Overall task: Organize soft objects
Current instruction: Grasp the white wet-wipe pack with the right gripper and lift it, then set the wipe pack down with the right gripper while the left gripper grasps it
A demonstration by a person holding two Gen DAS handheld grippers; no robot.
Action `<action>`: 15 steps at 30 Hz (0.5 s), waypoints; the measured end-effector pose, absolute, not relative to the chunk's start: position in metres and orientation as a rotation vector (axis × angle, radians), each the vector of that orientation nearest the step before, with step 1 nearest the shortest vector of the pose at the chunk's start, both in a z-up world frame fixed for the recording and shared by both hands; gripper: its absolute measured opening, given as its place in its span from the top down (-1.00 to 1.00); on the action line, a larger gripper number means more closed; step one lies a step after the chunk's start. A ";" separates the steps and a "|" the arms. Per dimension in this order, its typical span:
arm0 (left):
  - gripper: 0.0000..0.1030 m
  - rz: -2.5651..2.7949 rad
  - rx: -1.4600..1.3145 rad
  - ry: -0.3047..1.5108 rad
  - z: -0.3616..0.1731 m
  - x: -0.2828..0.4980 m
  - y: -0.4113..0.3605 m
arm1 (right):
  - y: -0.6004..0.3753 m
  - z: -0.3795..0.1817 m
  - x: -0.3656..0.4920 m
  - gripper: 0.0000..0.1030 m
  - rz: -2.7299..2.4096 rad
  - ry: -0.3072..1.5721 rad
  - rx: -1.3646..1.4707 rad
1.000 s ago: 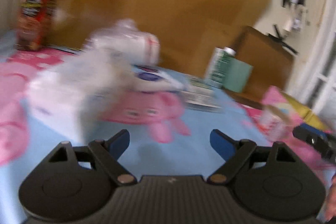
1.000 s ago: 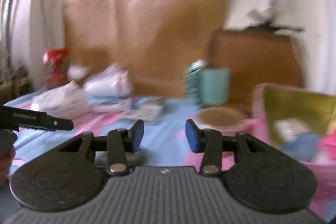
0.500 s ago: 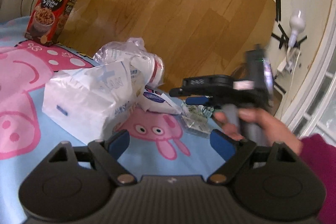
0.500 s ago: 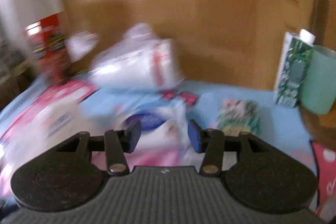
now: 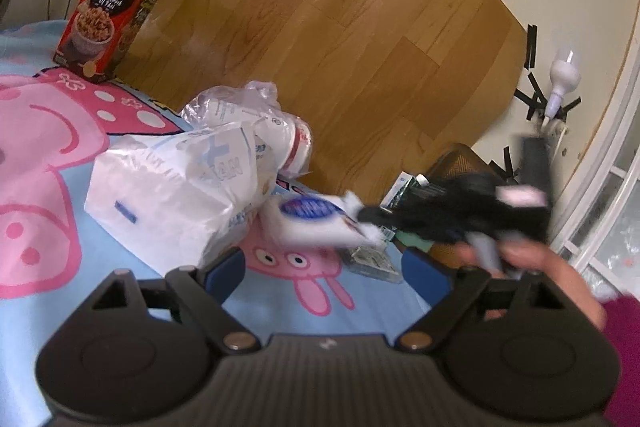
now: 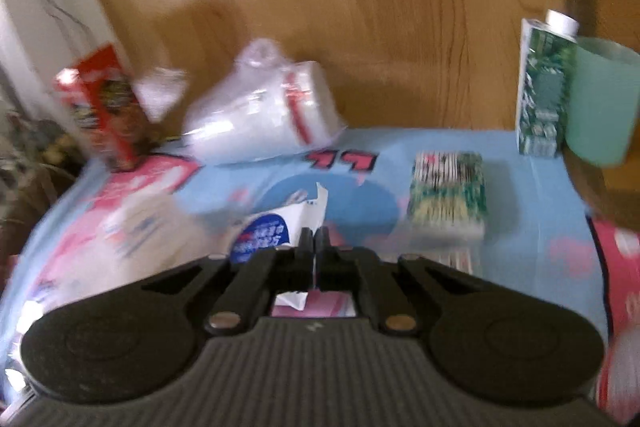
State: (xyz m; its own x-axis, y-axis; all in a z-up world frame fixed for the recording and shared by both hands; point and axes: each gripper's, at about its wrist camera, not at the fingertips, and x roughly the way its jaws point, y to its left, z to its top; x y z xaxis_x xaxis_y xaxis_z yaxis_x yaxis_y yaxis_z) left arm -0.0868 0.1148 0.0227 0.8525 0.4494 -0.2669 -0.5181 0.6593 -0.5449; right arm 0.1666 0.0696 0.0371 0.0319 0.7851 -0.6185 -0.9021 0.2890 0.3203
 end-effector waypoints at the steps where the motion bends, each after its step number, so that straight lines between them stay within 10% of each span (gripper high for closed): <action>1: -0.72 0.548 -0.655 0.111 0.023 -0.087 0.115 | 0.053 0.040 0.162 0.94 1.328 0.811 -0.170; 15: -0.72 0.435 -0.564 0.255 0.027 -0.067 0.100 | -0.162 -0.007 0.091 0.88 1.200 0.652 -0.221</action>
